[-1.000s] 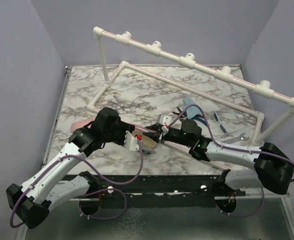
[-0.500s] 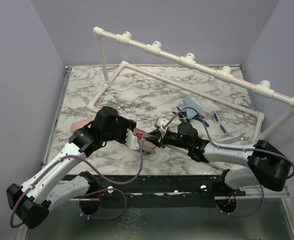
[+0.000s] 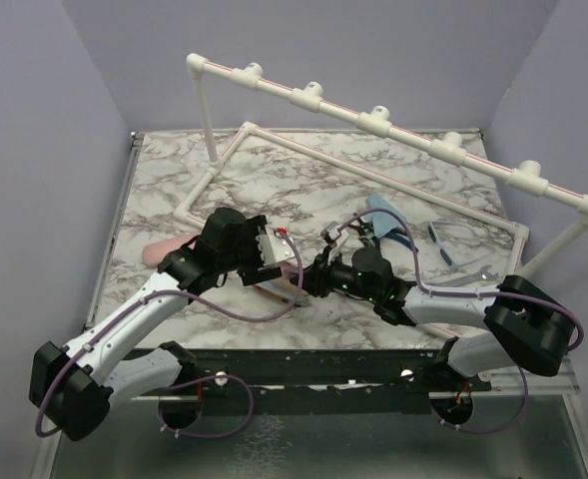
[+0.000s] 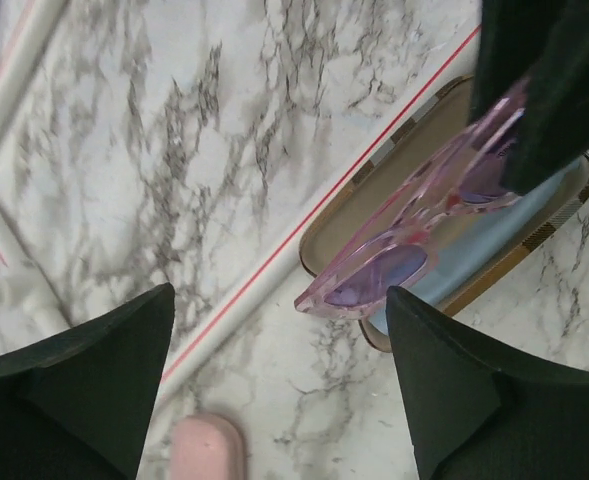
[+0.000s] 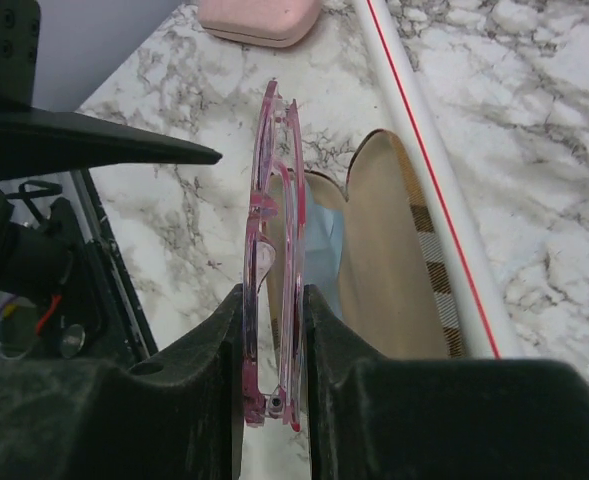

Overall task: Organize the sunglasses
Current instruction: Place the sunglasses in the sunglasses case.

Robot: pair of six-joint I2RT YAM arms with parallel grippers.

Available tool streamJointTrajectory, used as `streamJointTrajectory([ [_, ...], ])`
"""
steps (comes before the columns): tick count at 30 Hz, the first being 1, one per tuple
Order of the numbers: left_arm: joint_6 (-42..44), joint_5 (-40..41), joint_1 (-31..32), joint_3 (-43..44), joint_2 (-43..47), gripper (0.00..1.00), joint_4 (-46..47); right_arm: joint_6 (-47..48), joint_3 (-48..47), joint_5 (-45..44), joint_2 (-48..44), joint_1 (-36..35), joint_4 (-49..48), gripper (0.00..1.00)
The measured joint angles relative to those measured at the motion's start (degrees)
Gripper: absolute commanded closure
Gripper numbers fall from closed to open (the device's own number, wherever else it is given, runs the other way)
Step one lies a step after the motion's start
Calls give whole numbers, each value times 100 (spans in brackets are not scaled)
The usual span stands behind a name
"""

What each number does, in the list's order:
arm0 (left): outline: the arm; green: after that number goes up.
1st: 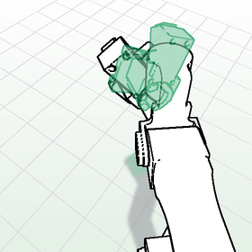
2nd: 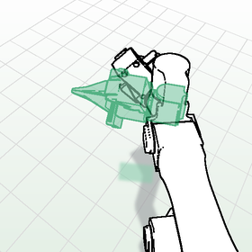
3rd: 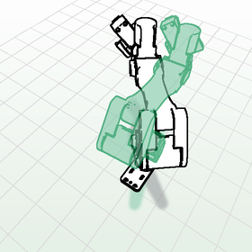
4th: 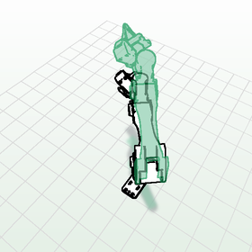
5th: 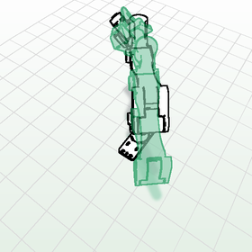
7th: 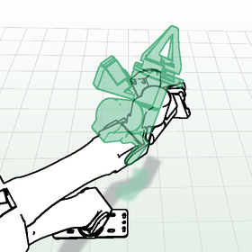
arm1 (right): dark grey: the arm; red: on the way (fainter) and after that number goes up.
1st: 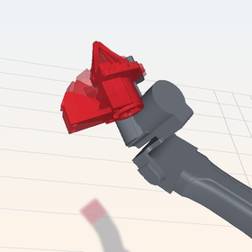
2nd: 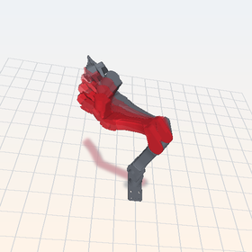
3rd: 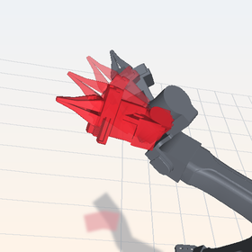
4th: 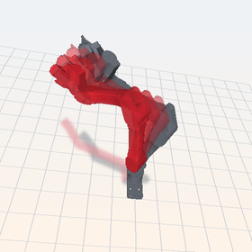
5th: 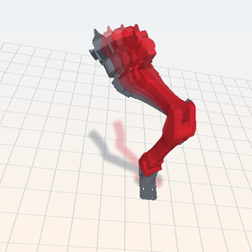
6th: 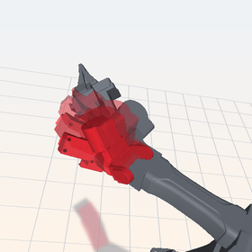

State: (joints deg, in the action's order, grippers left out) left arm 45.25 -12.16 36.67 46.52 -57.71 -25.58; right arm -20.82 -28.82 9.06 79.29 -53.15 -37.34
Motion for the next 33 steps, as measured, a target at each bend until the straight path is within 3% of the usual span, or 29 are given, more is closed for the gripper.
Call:
streamJointTrajectory([
  [7,-1637,-654,-1139,42,-588,10,435,-1099,501,136,227,101,-667,92],
  [13,-2288,-1362,-1829,424,-1504,11,426,-1458,629,304,149,260,-761,92],
  [15,-2321,-1445,-1928,697,-1757,11,144,-1519,640,343,20,308,-758,92],
  [19,-2210,-1469,-2173,1784,-2503,24,-999,-1580,669,369,-343,389,-708,92],
  [23,-1945,-1508,-2450,3086,-3630,22,-2256,-1582,706,354,-800,442,-485,91],
  [27,-1545,-1720,-2542,2981,-4006,18,-2780,-1541,748,299,-1276,516,-122,91],
  [33,-992,-2317,-2448,2629,-4000,15,-2603,-1408,750,76,-2070,562,688,91],
])
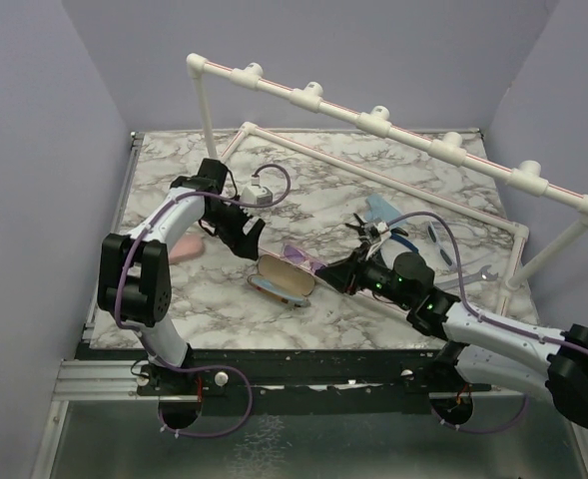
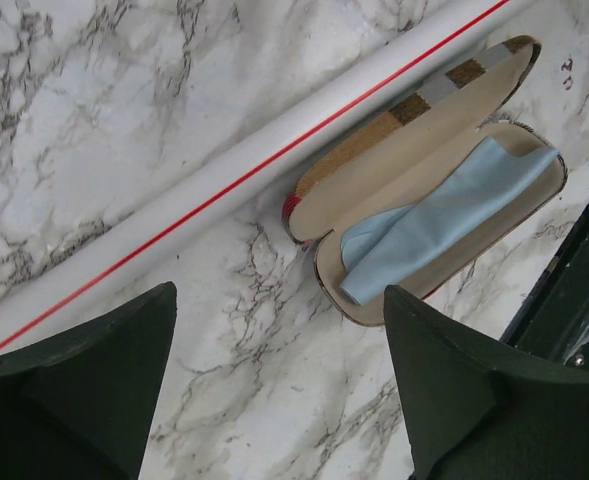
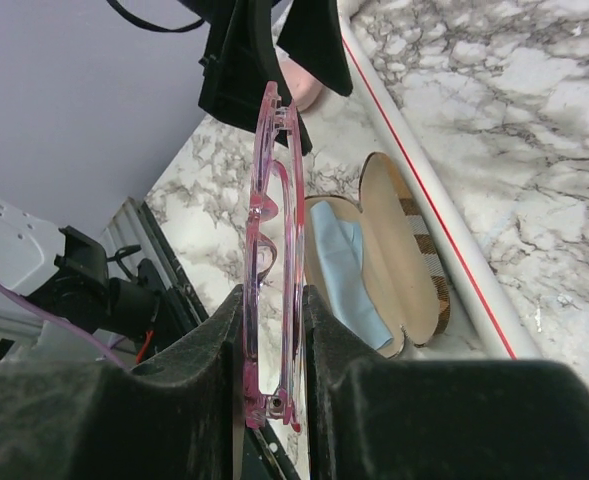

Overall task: Organize the sunglasses
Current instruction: Place the sunglasses in the sunglasses case.

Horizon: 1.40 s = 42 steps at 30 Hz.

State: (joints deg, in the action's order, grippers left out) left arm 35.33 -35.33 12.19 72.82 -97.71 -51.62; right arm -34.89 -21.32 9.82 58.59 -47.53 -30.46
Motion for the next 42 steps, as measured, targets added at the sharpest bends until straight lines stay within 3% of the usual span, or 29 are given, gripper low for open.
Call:
streamJointTrajectory([
  [6,398,-407,144,-389,0,20,697,85,181,-173,-608,4,278,91],
  [15,505,-568,667,-1106,-2,35,1600,90,485,-179,-496,4,299,92],
  [33,695,-662,654,-1281,15,99,2052,92,581,61,448,57,-201,92],
  [38,763,-660,656,-1631,282,100,2197,118,472,332,688,76,-269,92],
  [42,577,-490,717,-2181,890,100,2865,186,181,660,927,127,-282,92],
])
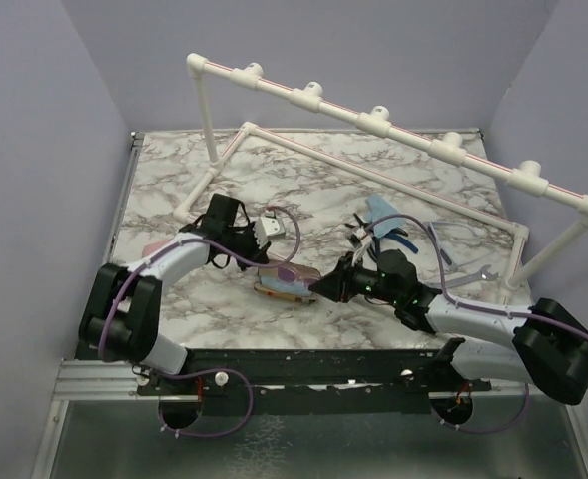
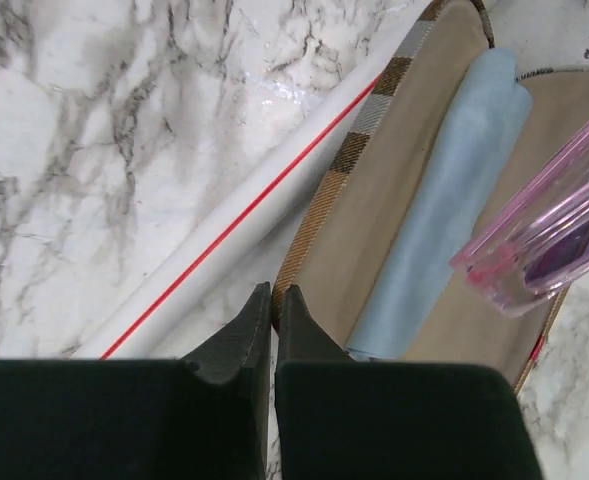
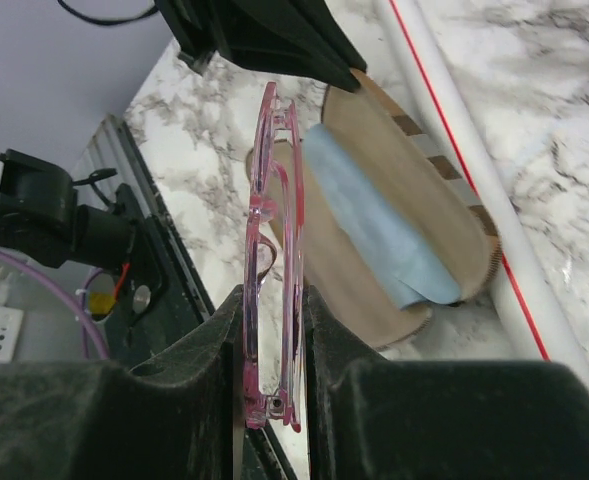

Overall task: Organize the sunglasses
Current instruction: Place the sunglasses in the sunglasses case.

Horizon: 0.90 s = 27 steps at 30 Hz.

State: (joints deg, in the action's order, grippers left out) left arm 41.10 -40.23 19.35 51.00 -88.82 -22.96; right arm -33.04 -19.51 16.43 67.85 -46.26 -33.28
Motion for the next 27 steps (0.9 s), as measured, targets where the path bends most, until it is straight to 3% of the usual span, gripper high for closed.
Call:
streamJointTrajectory([
  [5,-542,516,278,-1038,1196,100,1554,35,-330,691,164,247,-24,93],
  [12,-992,1217,597,-2264,1773,100,3683,140,-562,1458,577,474,37,94],
  [21,-815,1368,763,-2992,2380,100,4741,166,-640,1731,879,621,98,95],
  [27,-262,1543,896,-3519,2583,100,5250,155,-645,1729,955,656,155,96],
])
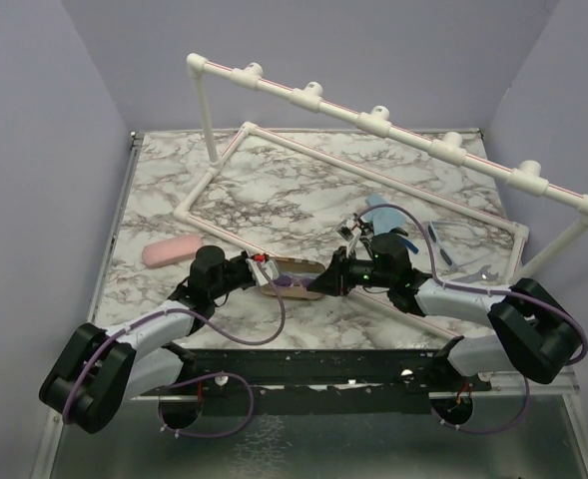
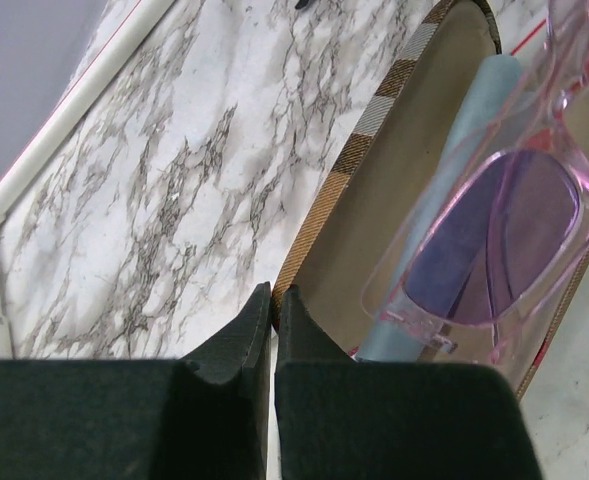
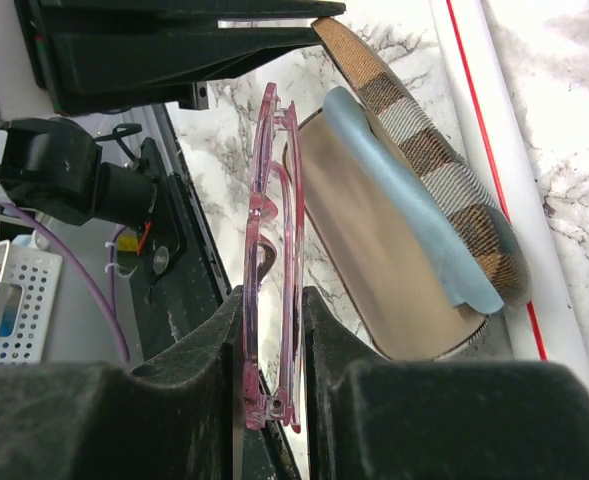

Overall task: Organize the sunglasses
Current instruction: Place the sunglasses in the sunglasses case.

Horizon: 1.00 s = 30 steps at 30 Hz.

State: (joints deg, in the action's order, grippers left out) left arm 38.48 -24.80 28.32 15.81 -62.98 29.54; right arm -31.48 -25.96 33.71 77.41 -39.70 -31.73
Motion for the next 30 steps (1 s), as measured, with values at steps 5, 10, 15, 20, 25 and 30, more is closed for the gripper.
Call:
streamJointTrajectory([
  [5,417,247,127,-431,37,100,455,-155,216,-20,-33,4,-184,97],
  [10,540,363,238,-765,131,100,931,-229,352,-17,120,7,-352,99],
  [15,533,470,334,-997,162,100,1307,-433,341,-26,704,-55,-686,99],
  [20,557,516,437,-1150,166,100,1613,-603,7,-76,1292,-179,-929,99],
  [25,710,619,459,-1255,166,100,1821,-758,-219,-101,1593,-229,-1261,99],
  [30,841,748,483,-1373,166,100,2048,-955,-50,-247,1412,-326,-1373,99],
])
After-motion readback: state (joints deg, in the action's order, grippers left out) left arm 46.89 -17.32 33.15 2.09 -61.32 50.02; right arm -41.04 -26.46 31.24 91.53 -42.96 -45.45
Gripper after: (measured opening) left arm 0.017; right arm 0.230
